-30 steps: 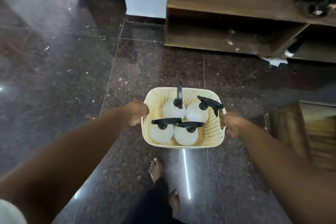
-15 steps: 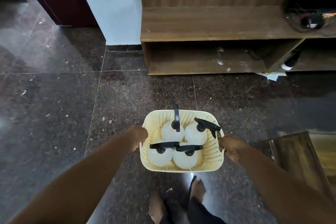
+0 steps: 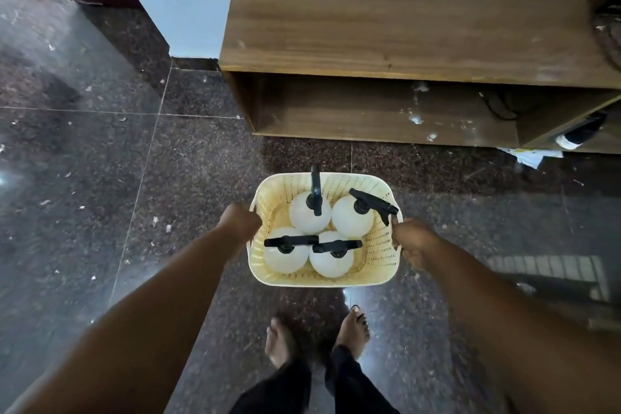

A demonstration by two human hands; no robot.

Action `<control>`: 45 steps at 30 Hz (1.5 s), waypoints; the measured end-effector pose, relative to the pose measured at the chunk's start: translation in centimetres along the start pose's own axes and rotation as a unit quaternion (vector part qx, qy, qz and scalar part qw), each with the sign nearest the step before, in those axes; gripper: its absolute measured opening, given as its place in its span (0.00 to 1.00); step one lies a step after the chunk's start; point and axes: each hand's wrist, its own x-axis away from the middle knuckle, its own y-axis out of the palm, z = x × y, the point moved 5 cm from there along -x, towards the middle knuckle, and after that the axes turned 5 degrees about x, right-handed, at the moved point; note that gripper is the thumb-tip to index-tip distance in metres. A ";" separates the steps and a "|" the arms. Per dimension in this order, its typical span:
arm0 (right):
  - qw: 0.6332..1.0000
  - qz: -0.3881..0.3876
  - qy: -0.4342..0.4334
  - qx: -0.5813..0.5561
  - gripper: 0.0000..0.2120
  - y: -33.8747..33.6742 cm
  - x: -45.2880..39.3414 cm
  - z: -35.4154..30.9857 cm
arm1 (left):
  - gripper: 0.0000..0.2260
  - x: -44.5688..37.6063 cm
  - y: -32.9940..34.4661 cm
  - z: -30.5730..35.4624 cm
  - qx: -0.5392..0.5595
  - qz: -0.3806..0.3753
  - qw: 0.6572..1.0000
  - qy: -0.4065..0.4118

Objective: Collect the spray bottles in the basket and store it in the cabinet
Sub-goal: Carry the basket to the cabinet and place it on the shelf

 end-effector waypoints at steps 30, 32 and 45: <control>0.961 0.146 -0.217 0.092 0.05 6.3 -32.0 -22.6 | 0.14 -35.3 6.7 9.5 0.036 0.083 0.974 0.208; 0.941 0.185 -0.262 0.109 0.08 5.5 -33.3 -25.4 | 0.13 -36.9 7.2 11.4 0.029 0.101 0.962 0.251; 0.858 0.277 -0.422 0.097 0.20 5.6 -39.0 -35.2 | 0.19 -45.4 6.5 21.9 0.053 0.197 0.919 0.338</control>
